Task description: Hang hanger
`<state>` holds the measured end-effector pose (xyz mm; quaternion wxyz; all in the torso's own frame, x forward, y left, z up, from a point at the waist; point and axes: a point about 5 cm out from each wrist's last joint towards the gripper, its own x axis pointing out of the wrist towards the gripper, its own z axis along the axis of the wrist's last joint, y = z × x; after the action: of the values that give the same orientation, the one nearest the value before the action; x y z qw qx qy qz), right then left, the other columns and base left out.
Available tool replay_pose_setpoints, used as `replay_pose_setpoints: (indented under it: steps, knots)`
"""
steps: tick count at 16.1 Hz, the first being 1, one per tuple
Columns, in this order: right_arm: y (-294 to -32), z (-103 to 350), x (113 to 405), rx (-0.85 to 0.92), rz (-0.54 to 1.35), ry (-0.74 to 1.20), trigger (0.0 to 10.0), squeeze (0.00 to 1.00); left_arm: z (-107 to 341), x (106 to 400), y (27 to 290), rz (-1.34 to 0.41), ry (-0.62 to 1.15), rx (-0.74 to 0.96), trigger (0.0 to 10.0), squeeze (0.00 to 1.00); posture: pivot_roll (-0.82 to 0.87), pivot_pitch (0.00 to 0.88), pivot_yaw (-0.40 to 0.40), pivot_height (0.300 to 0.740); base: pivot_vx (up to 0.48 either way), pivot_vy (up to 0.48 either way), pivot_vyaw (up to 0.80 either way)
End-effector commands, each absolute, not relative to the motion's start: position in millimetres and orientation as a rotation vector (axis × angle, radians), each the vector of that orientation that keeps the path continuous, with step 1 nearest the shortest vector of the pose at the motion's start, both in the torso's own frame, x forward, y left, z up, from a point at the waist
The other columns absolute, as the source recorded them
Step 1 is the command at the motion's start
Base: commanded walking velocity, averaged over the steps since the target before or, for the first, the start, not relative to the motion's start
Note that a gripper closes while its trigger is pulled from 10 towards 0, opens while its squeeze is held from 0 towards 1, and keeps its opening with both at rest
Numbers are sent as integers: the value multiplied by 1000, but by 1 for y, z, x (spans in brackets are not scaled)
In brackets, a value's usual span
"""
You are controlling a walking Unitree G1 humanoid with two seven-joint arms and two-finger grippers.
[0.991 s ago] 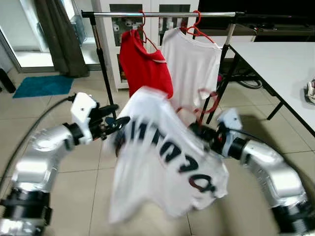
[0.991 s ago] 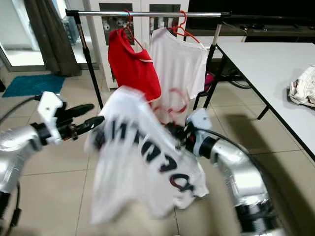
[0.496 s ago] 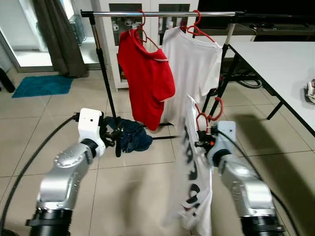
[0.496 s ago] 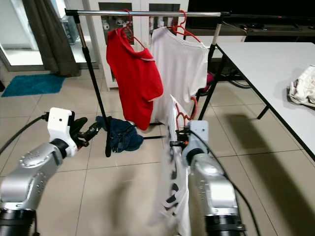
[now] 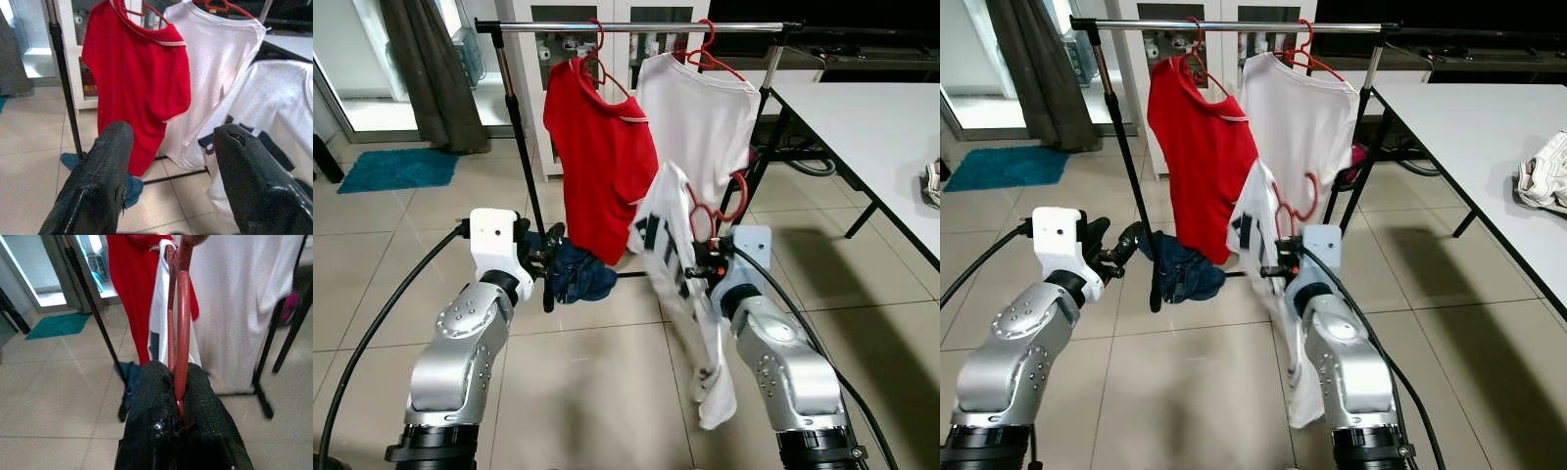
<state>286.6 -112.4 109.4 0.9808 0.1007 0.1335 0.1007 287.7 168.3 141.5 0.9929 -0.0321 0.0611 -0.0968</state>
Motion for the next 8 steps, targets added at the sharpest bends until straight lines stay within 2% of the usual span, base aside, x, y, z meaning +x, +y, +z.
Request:
replay_pose_setpoints:
  steps: [1, 4, 7, 8]
  knots:
    - [-112, 116, 285, 237, 204, 246, 10000, 0, 142, 286, 167, -201, 128, -50, 10000, 0, -119, 0, -6, 740, 0, 0, 0]
    - [-110, 115, 284, 186, 230, 232, 10000, 0, 133, 283, 166, -191, 190, -29, 10000, 0, -126, 0, -8, 740, 0, 0, 0]
    - [-105, 115, 281, 213, 276, 245, 10000, 0, 140, 283, 160, -230, 144, 14, 10000, 0, -123, 0, -11, 740, 0, 0, 0]
    - [-102, 114, 281, 188, 286, 261, 10000, 0, 141, 283, 160, -227, 142, 18, 10000, 0, -119, 0, -9, 740, 0, 0, 800]
